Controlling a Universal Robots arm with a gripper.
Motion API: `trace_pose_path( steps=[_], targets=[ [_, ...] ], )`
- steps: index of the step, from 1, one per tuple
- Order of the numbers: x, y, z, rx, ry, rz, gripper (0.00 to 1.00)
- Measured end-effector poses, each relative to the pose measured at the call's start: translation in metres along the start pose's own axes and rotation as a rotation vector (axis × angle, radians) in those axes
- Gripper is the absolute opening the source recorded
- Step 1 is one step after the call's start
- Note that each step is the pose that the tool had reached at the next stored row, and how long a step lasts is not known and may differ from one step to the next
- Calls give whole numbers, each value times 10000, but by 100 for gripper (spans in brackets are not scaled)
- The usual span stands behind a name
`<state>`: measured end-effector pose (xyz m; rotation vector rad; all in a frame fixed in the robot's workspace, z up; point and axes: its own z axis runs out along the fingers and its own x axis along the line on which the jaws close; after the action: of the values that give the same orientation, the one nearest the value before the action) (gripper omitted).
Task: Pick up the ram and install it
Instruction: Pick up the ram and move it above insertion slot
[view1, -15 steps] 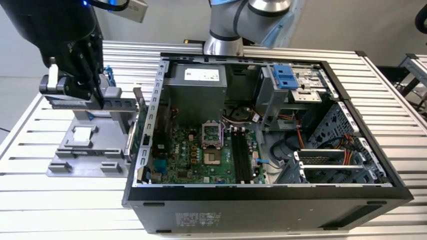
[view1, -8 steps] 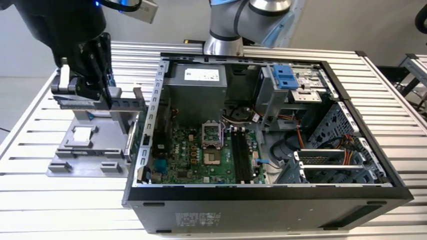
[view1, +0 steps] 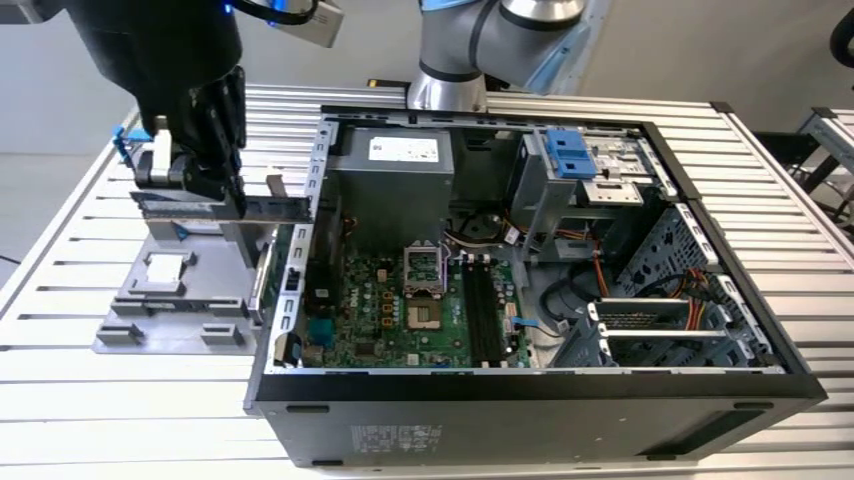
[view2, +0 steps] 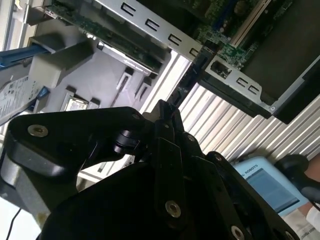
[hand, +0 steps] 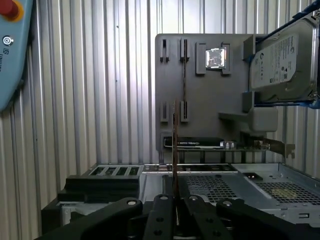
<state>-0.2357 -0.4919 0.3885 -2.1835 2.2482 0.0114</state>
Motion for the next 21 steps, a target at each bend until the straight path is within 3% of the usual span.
trace_pose_path(
  steps=[21],
  targets=[
    [-18, -627, 0, -42, 2, 0, 0]
  ],
)
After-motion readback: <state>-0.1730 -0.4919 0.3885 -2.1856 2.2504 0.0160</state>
